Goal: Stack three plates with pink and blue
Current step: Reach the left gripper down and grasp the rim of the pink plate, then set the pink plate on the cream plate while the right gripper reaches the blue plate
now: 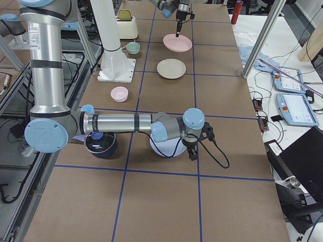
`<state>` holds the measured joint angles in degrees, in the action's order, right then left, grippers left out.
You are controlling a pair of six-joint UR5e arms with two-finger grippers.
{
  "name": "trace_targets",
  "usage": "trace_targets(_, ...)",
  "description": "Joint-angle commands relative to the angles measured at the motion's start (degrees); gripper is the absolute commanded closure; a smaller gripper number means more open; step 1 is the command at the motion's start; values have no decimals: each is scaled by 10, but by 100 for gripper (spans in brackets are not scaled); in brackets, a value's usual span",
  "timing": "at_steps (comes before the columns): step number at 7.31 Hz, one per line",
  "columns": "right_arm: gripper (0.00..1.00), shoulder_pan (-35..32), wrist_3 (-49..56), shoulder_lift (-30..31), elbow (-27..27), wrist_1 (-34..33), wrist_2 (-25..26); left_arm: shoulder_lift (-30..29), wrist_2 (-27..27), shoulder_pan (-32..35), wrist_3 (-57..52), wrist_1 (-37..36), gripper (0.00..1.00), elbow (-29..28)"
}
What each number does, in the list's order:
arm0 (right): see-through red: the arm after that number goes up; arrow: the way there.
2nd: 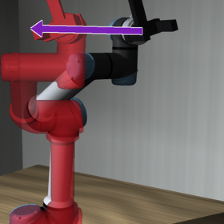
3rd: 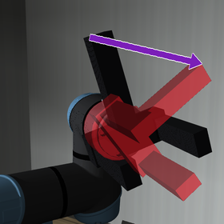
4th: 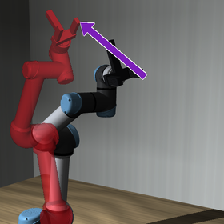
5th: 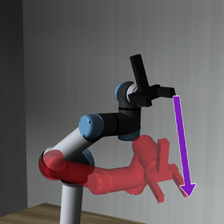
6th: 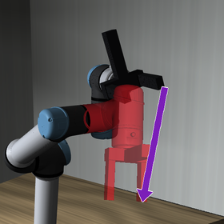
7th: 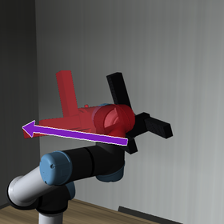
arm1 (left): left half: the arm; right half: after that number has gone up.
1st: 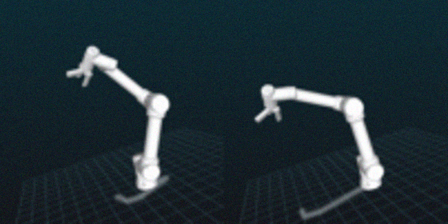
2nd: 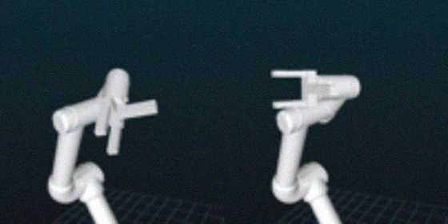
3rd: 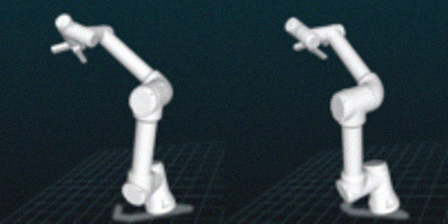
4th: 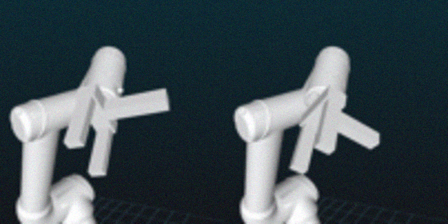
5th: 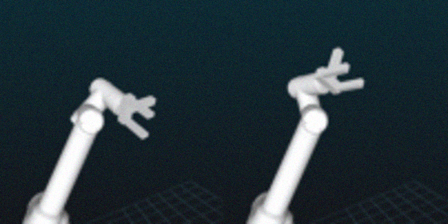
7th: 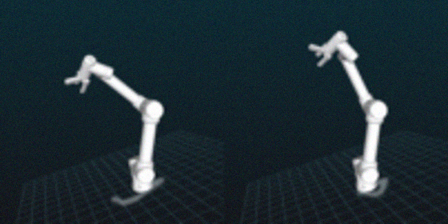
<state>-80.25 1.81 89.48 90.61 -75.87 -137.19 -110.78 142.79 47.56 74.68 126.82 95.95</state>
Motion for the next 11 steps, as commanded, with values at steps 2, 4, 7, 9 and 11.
trace_targets(2,0,10,-8,-1,-3,2,0,-50,-98,-88,28,3,100,-12)
trace_targets(4,0,14,-9,-1,-2,2,-1,-51,-140,-115,30,3,1,-4)
trace_targets(7,0,55,-139,0,-2,4,-26,-46,-142,-89,33,4,0,14)
trace_targets(9,0,75,-148,13,-6,3,-12,-46,-140,-64,33,4,0,27)
trace_targets(11,0,101,-148,4,-75,76,-2,-44,-138,-62,33,3,0,38)
